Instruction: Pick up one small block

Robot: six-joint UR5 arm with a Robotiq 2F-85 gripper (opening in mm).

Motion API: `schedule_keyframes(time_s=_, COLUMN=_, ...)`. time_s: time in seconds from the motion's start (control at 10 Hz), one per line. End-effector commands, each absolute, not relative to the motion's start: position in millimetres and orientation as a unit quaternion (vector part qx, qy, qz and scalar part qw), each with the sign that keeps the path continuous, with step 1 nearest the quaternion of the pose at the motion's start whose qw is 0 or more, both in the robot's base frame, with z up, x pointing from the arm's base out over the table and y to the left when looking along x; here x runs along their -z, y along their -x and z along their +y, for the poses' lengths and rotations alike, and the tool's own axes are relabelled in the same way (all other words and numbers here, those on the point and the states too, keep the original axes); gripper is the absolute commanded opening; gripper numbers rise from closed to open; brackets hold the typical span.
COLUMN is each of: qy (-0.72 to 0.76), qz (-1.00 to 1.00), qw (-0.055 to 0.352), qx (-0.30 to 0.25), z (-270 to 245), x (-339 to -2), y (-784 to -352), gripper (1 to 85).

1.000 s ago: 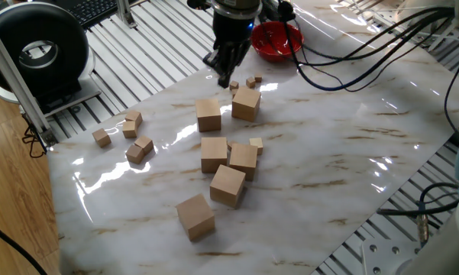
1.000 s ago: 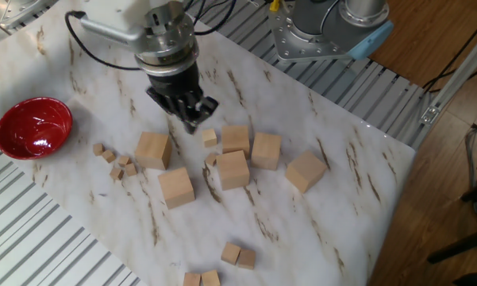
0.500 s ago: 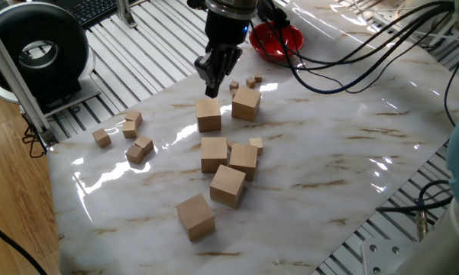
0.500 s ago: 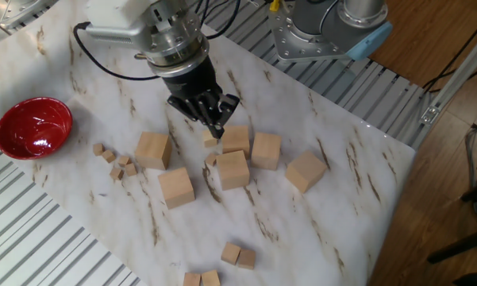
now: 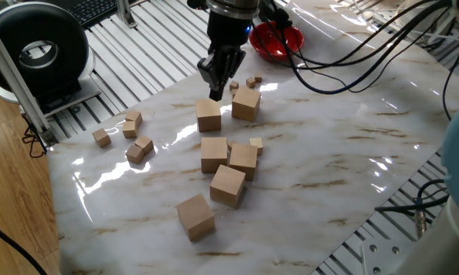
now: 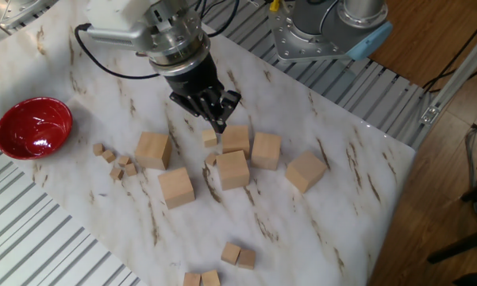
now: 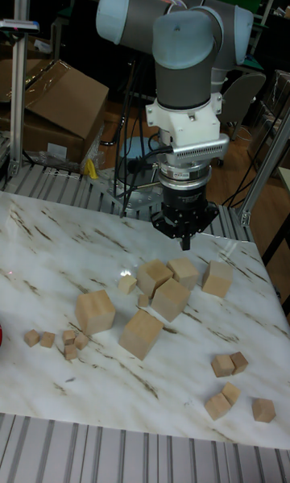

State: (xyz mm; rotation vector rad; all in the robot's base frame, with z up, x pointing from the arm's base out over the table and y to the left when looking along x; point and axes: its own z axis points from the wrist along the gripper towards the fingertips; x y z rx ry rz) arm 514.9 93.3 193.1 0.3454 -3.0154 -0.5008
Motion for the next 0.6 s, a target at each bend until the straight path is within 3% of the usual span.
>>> schedule_keyframes(time_s=0.0, qy=-0.118, qz=-0.982, qw=0.028, qx=0.143, z=83, x=-191, y=-518, gripper=1.0)
schedule_keyframes(time_s=0.4, qy=-0.118, qz=-0.992, qw=0.017, qx=0.034, z=28, x=-181, y=-530, gripper=1.0)
schedule_keyframes(time_s=0.5, qy=-0.103, qz=-0.994, qw=-0.034, qx=-0.011, z=8, x=-181, y=-559, gripper=1.0)
